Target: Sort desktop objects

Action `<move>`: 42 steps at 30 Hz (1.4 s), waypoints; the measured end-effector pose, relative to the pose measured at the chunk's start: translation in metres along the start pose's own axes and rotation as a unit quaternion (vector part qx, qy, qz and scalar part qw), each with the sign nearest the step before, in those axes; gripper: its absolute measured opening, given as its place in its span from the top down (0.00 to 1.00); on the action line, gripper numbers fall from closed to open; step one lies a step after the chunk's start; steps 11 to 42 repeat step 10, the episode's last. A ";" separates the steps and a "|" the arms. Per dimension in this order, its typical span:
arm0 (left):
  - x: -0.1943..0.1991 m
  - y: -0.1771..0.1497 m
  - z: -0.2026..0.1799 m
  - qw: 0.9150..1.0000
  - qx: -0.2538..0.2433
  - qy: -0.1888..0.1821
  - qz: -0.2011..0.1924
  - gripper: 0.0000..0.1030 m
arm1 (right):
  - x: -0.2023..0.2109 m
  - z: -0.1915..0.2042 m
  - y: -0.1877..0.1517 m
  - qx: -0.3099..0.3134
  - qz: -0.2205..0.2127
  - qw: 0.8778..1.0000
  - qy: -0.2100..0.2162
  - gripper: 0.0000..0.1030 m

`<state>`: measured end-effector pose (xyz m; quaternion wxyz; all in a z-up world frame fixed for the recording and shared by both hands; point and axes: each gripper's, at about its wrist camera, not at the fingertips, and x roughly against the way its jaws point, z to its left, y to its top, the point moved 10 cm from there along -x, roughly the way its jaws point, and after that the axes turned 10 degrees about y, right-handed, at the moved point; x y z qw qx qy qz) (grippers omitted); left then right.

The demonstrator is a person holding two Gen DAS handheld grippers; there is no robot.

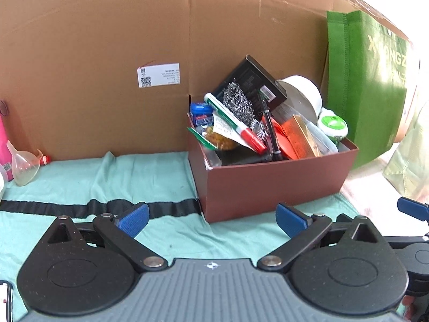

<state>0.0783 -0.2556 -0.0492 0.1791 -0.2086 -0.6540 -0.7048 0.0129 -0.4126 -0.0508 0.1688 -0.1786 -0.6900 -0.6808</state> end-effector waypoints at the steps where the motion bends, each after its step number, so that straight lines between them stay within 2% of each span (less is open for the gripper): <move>1: 0.000 -0.002 -0.001 1.000 -0.002 -0.001 0.002 0.00 | 0.001 0.001 -0.001 -0.002 0.002 1.000 0.002 0.03; 10: 0.003 -0.007 -0.006 1.000 -0.005 -0.023 0.002 0.00 | 0.003 0.008 -0.002 0.025 0.003 1.000 0.009 0.03; 42: 0.003 -0.007 -0.006 1.000 -0.005 -0.023 0.002 0.00 | 0.003 0.008 -0.002 0.025 0.003 1.000 0.009 0.03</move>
